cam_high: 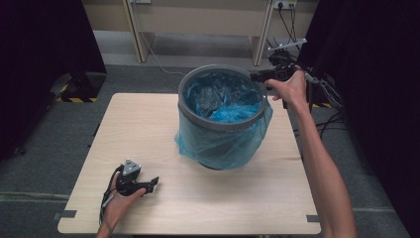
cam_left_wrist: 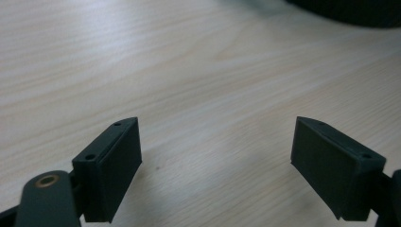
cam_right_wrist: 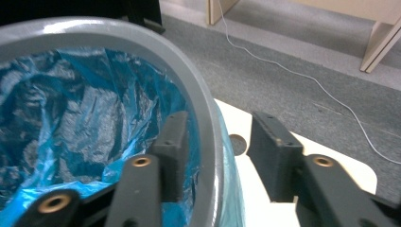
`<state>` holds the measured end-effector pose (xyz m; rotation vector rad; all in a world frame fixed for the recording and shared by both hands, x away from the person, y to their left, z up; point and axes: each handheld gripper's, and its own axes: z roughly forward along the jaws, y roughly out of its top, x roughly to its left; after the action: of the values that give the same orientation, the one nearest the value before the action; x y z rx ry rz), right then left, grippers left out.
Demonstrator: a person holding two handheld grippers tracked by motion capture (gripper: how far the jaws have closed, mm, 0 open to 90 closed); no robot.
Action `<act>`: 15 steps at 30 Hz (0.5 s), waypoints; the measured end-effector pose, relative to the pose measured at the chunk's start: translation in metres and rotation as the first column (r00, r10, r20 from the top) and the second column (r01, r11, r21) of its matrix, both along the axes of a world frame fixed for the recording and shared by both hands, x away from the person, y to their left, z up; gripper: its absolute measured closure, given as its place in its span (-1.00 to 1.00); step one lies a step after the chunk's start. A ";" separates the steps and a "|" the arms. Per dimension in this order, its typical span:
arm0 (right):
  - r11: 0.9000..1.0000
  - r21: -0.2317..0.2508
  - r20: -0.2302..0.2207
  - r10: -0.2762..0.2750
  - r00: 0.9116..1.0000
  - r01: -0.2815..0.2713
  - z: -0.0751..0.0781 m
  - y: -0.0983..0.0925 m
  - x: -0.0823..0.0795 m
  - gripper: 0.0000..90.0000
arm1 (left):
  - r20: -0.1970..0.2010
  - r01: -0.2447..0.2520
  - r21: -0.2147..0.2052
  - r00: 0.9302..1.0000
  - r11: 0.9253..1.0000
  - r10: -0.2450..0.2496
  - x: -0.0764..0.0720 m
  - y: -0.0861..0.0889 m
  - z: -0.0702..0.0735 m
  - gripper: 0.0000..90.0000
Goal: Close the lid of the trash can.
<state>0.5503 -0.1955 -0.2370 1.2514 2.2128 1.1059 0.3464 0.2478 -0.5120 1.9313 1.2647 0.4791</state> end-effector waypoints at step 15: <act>0.983 0.178 0.061 0.024 0.998 -0.035 -0.015 -0.039 -0.014 0.01 | 0.185 0.110 -0.280 0.981 0.954 -0.059 0.011 -0.017 0.143 -0.67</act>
<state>0.5361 -0.2350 -0.2523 1.2425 2.1336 1.3622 0.3573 0.2307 -0.3694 1.6517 1.0692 0.3859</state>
